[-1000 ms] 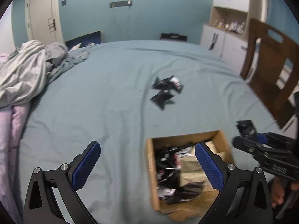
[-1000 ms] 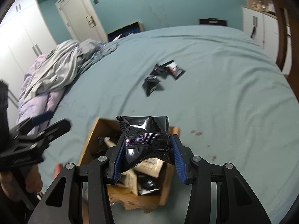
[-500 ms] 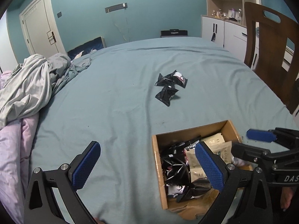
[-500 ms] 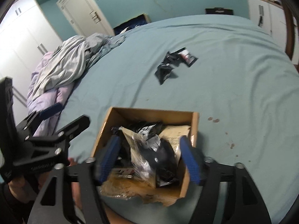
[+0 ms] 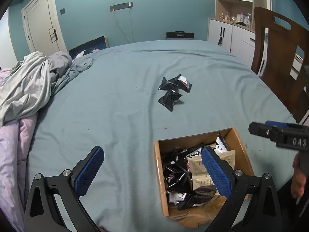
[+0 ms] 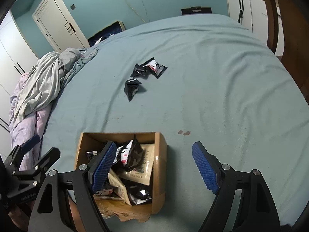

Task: Organize snacks
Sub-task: 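Move the right gripper back toward the remaining snack pile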

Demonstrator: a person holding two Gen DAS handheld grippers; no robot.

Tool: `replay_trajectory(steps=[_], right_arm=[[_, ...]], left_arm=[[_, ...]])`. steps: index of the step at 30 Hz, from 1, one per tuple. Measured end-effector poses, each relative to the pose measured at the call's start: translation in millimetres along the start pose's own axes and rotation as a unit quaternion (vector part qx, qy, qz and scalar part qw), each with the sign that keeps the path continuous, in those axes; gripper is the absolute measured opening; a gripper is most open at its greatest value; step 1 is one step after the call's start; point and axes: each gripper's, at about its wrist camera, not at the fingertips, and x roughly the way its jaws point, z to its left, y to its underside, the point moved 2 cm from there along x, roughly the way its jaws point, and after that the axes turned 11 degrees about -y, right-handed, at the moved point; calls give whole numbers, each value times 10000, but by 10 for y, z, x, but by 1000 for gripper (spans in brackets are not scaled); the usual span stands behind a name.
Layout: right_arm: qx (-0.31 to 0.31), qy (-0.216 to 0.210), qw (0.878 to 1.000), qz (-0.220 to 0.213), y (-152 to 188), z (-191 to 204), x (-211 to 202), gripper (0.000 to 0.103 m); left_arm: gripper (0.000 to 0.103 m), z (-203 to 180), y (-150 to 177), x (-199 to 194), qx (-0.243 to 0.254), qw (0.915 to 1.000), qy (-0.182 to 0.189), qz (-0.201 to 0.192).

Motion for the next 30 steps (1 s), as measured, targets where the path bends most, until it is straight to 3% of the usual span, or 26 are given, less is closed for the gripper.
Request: replay_trajectory(steps=[7,15,19,30], right_arm=[[-612,300,9976,149,-215,-62,-21,80],[79,-69,9996,247,-317,-289,230,80],[-17,-31,9998,207,-429,-294,347,80],[-743,-242,9947,670,-929,-29,1132,80]], left_arm=[[103,-32,-20,50,-2,10000,-29,66],[103,-94,-115,71,-85,9997,179,148],[103,-141,-126,93,-51,9995,230,203],[103,-110,-104,242,-146,9971,455,597]])
